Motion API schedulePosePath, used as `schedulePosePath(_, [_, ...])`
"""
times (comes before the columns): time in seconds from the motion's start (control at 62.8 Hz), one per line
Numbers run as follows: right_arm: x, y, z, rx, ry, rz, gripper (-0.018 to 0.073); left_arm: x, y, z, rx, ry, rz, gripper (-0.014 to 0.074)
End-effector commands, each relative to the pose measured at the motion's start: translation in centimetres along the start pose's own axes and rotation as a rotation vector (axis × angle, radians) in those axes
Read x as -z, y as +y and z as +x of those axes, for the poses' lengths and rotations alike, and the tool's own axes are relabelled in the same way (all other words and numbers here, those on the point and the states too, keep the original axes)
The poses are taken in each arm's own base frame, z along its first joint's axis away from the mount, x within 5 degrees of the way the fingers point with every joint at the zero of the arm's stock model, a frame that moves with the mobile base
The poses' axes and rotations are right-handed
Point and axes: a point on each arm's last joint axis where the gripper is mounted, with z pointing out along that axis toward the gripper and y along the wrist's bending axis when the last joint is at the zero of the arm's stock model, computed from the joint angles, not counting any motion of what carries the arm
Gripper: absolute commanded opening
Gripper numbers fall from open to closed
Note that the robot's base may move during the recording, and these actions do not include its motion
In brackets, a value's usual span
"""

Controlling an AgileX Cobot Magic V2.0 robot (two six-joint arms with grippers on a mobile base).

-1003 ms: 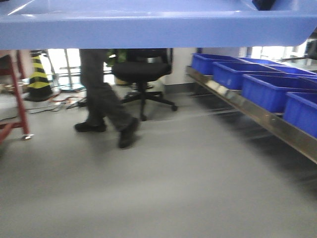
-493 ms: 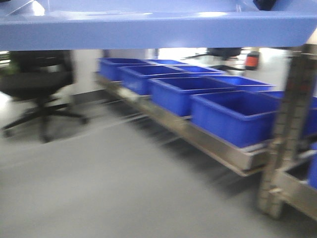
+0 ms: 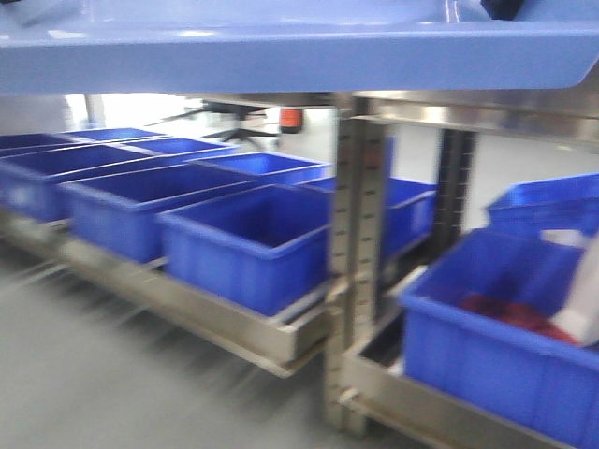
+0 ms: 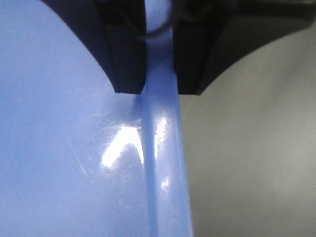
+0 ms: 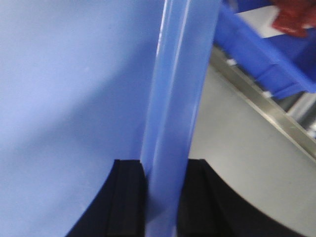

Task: Grab blue tray and place on right shelf
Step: 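Hold the tray with both grippers while the base drives to the shelf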

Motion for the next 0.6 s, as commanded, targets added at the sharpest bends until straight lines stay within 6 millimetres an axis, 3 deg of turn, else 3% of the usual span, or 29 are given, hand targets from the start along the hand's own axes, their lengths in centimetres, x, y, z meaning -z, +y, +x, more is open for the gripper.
schedulePosePath(0.0, [1.9, -0.56, -0.69, 0.059, -0.101, 0.027, 0.0055, 1.72, -0.03, -0.11, -0.041, -0.061, 0.001, -0.0048])
schedulePosePath(0.589, [1.9, -0.56, -0.69, 0.059, -0.101, 0.027, 0.0055, 1.37, -0.05, -0.22, -0.037, -0.051, 0.002, -0.0048])
